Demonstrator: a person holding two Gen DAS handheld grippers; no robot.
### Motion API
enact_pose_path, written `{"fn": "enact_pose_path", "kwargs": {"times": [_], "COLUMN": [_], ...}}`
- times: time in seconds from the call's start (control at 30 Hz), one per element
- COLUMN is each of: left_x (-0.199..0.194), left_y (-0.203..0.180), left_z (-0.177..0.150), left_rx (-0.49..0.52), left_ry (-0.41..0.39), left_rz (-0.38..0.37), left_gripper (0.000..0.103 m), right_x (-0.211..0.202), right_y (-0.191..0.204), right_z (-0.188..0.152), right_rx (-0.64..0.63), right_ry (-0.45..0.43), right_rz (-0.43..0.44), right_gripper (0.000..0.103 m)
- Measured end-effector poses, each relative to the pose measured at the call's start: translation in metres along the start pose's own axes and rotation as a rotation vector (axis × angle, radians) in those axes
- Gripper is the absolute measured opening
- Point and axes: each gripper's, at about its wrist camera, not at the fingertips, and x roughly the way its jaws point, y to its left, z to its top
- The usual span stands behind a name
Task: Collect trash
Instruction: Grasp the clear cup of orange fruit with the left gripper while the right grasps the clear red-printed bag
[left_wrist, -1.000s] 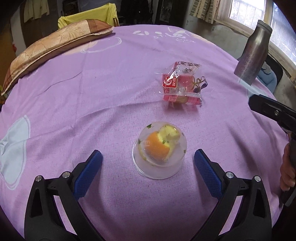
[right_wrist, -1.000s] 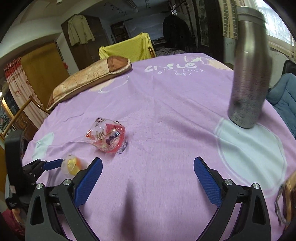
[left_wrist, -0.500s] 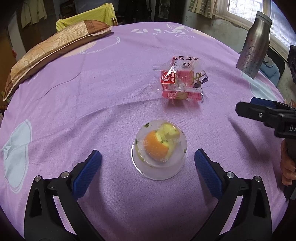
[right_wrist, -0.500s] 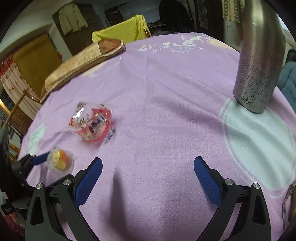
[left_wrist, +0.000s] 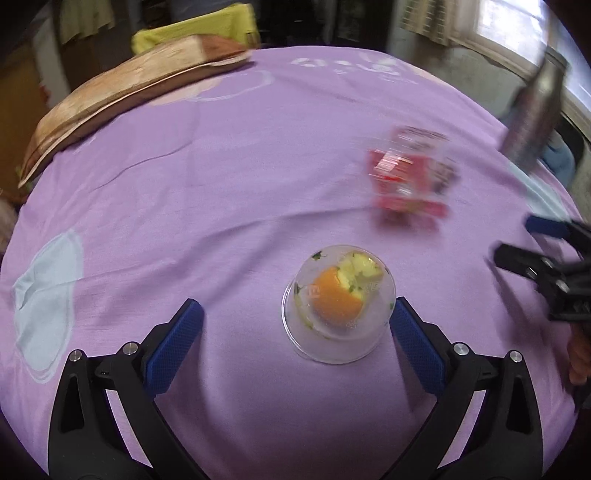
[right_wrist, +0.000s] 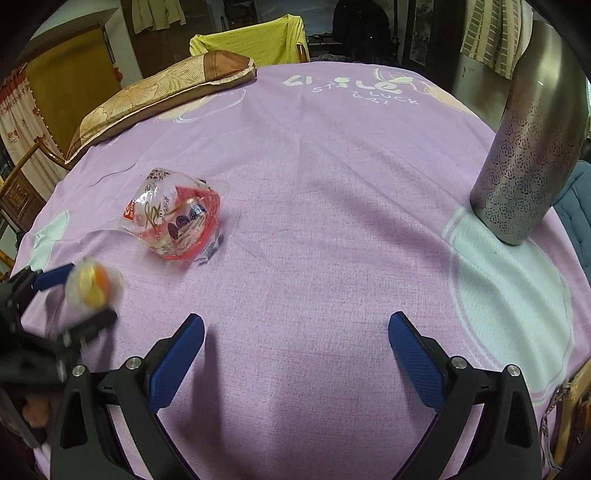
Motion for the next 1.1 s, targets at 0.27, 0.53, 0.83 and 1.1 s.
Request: {"fn": "enact_pose_path", "kwargs": {"times": [0.27, 0.53, 0.83, 1.1], "left_x": [0.003, 0.003, 0.002, 0.002], "left_y": [0.018, 0.019, 0.019, 0.019], "left_z": [0.003, 0.003, 0.001, 0.001], "left_rx": [-0.068, -0.074, -0.074, -0.074], "left_ry": [-0.025, -0.029, -0.03, -0.03], "left_rz": [0.062, 0.063, 0.063, 0.063], "left_gripper": [0.098, 0.098, 0.098, 0.098], "right_x": [0.001, 0.004, 0.01, 0.02], "right_y": [0.0, 0.007, 0.027, 0.013], "right_z": [0.0, 0.001, 0.059, 0.072], "right_rx": [0.002, -0.027, 0.065, 0.053], "right_ry": [-0.002, -0.01, -0.031, -0.093], "right_rz": [0.002, -0.033, 0.29, 0.003], "right_gripper": [0.099, 0.099, 0.098, 0.098]}}
